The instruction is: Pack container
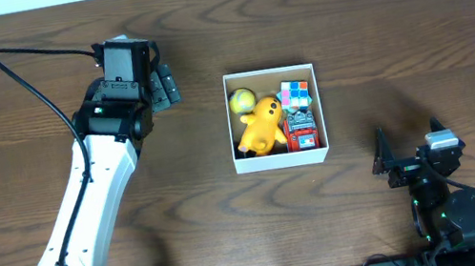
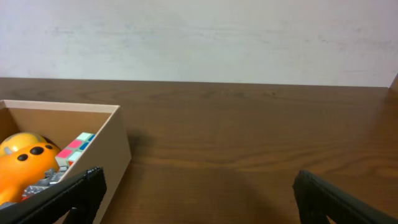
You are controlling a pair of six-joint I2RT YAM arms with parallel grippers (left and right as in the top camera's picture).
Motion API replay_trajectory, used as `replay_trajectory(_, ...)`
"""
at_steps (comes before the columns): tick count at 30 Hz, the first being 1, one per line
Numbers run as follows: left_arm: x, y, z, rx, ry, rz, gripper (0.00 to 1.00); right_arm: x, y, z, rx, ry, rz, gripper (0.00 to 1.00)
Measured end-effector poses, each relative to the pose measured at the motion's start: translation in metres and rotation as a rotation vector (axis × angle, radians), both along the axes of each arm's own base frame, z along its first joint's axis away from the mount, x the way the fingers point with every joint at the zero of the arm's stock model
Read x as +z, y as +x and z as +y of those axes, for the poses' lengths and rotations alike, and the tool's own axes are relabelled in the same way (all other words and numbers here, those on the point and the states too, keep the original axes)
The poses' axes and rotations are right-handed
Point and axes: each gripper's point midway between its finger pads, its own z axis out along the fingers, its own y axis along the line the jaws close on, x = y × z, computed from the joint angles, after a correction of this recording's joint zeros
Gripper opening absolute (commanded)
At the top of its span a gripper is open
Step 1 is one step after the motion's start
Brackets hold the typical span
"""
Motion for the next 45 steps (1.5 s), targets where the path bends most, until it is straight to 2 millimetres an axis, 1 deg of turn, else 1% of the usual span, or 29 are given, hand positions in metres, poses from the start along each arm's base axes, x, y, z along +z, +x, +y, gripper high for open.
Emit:
replay_trajectory(13,0.0,0.0,0.0,0.0,0.0,0.0,0.98,0.0,0.0,0.0,0.0,0.0,0.0,0.99)
replay_trajectory(15,0.004,-0.002,0.001,0.0,-0.001,-0.005,0.98,0.0,0.0,0.0,0.0,0.0,0.0,0.99)
replay_trajectory(16,0.007,-0.003,0.001,0.0,-0.003,-0.012,0.98,0.0,0.0,0.0,0.0,0.0,0.0,0.99)
replay_trajectory(17,0.015,-0.006,0.001,0.0,-0.008,-0.032,0.98,0.0,0.0,0.0,0.0,0.0,0.0,0.99)
replay_trajectory(18,0.025,-0.009,0.002,0.0,-0.014,-0.059,0.98,0.0,0.0,0.0,0.0,0.0,0.0,0.99)
replay_trajectory(20,0.054,-0.018,0.004,0.0,-0.033,-0.138,0.98,0.0,0.0,0.0,0.0,0.0,0.0,0.99)
replay_trajectory(22,0.096,-0.034,0.008,0.0,-0.06,-0.254,0.98,0.0,0.0,0.0,0.0,0.0,0.0,0.99)
replay_trajectory(24,0.132,-0.054,0.013,0.0,-0.085,-0.362,0.98,0.0,0.0,0.0,0.0,0.0,0.001,0.99)
replay_trajectory(25,0.152,-0.067,0.016,0.0,-0.1,-0.424,0.98,0.0,0.0,0.0,0.0,0.0,0.0,0.99)
replay_trajectory(28,0.199,-0.106,0.025,0.0,-0.137,-0.583,0.98,0.0,0.0,0.0,0.0,0.0,0.0,0.99)
replay_trajectory(32,0.242,-0.158,0.043,0.021,-0.168,-0.758,0.98,0.0,0.0,0.0,0.0,0.0,0.0,0.99)
replay_trajectory(34,0.251,-0.184,0.051,0.035,-0.173,-0.808,0.98,0.0,0.0,0.0,0.0,0.0,-0.001,0.99)
replay_trajectory(38,0.248,-0.234,0.065,0.058,-0.167,-0.844,0.98,0.0,0.0,0.0,0.001,0.0,-0.002,0.99)
replay_trajectory(40,0.244,-0.255,0.071,0.074,-0.161,-0.858,0.98,0.0,0.0,0.0,0.001,0.0,-0.002,0.99)
replay_trajectory(43,0.241,-0.281,0.079,0.108,-0.151,-0.892,0.98,0.0,0.0,0.0,0.001,0.0,-0.002,0.99)
replay_trajectory(45,0.238,-0.291,0.083,0.132,-0.143,-0.919,0.98,0.0,0.0,0.0,0.001,0.0,-0.002,0.99)
